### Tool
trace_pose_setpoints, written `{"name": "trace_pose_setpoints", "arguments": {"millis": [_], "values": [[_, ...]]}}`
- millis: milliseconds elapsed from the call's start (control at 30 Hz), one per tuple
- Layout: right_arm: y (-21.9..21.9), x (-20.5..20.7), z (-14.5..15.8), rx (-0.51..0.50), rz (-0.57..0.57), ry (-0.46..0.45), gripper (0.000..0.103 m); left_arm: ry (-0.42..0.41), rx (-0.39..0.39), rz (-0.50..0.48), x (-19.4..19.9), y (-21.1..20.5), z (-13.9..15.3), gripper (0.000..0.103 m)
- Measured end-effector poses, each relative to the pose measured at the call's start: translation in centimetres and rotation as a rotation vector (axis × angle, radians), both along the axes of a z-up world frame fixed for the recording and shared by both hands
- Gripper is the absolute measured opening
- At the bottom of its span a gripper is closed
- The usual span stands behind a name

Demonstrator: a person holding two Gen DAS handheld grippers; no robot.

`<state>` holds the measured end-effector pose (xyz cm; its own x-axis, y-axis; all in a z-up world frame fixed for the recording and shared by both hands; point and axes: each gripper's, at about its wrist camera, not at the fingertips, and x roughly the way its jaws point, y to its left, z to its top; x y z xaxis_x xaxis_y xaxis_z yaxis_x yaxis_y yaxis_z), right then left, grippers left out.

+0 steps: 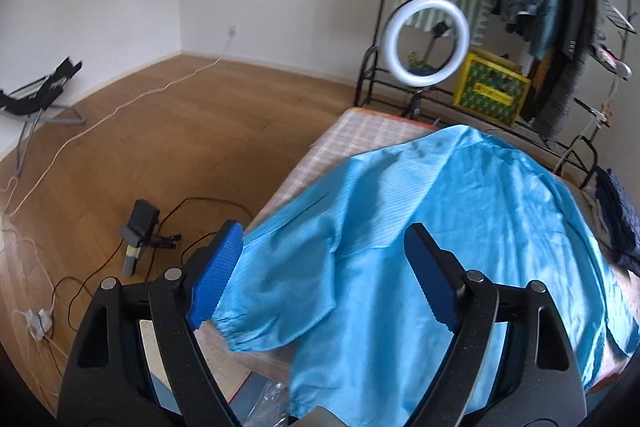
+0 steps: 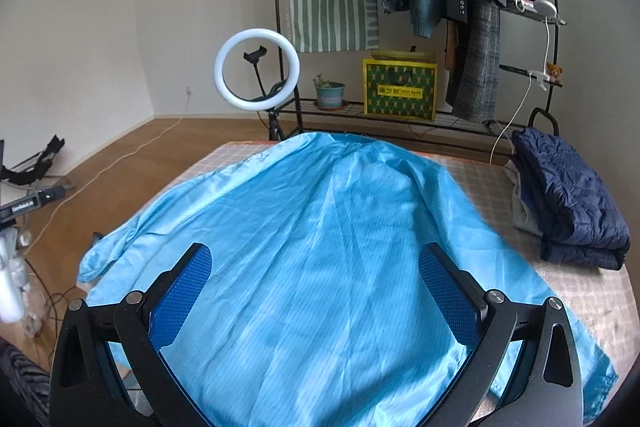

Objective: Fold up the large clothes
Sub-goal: 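Lower the left tool to the coat sleeve cuff and close on it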

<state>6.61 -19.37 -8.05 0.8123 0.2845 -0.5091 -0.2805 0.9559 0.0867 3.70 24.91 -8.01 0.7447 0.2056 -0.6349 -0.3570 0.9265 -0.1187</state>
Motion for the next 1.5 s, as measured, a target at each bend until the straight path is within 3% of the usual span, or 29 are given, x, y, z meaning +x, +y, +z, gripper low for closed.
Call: {"name": "trace_pose_setpoints", "arguments": {"millis": [167, 333, 467, 533, 667, 733, 800, 867, 933, 1067, 1233, 1300, 1400, 1500], "values": [[0.3, 0.4, -0.3, 0.028, 0.021, 0.022, 0.096, 0.122, -0.146, 0.092, 1.0, 5.7, -4.6, 0.080], [1.3, 0.5, -0.6, 0.024, 0.053, 0.037, 0.095, 0.233, -0.381, 0.179, 2.1, 10.7, -10.1, 0.080], [2.3, 0.4, -1.0, -0.035, 0.066, 0.017, 0.095, 0.294, -0.471, 0.270, 2.5, 13.4, -13.5, 0.080], [2.6, 0.2, -1.1, -0.056, 0.076, 0.009, 0.095, 0.335, -0.523, 0.276, 2.9, 14.4, -15.3, 0.080], [2.5, 0.3, -1.3, -0.057, 0.077, 0.014, 0.095, 0.368, -0.556, 0.248, 3.8, 14.0, -16.8, 0.079], [2.3, 0.5, -1.3, -0.051, 0.068, 0.016, 0.095, 0.389, -0.529, 0.215, 4.6, 13.2, -16.8, 0.065], [2.0, 0.7, -1.3, -0.041, 0.058, 0.020, 0.095, 0.422, -0.469, 0.201, 5.4, 12.6, -16.9, 0.026], [1.8, 0.9, -1.2, -0.030, 0.053, 0.025, 0.095, 0.423, -0.446, 0.193, 5.7, 12.2, -16.9, 0.006], [1.7, 1.0, -1.2, -0.032, 0.052, 0.024, 0.095, 0.393, -0.440, 0.172, 5.9, 11.7, -16.3, 0.003], [1.7, 0.7, -1.2, -0.039, 0.055, 0.017, 0.095, 0.318, -0.335, 0.141, 5.8, 10.6, -13.5, 0.001], [1.7, 0.9, -1.4, -0.029, 0.059, 0.032, 0.093, 0.164, -0.215, 0.069, 4.3, 7.8, -7.6, 0.001], [1.8, 1.0, -1.4, -0.030, 0.065, 0.038, 0.084, 0.108, -0.171, 0.017, 3.6, 5.8, -5.3, 0.001], [2.2, 1.3, -1.6, -0.020, 0.081, 0.058, 0.079, 0.052, -0.093, -0.091, 2.7, 1.8, -2.6, 0.001], [2.7, 1.7, -1.8, -0.014, 0.097, 0.083, 0.067, 0.027, -0.077, -0.208, 1.4, -2.7, -1.2, 0.001]]}}
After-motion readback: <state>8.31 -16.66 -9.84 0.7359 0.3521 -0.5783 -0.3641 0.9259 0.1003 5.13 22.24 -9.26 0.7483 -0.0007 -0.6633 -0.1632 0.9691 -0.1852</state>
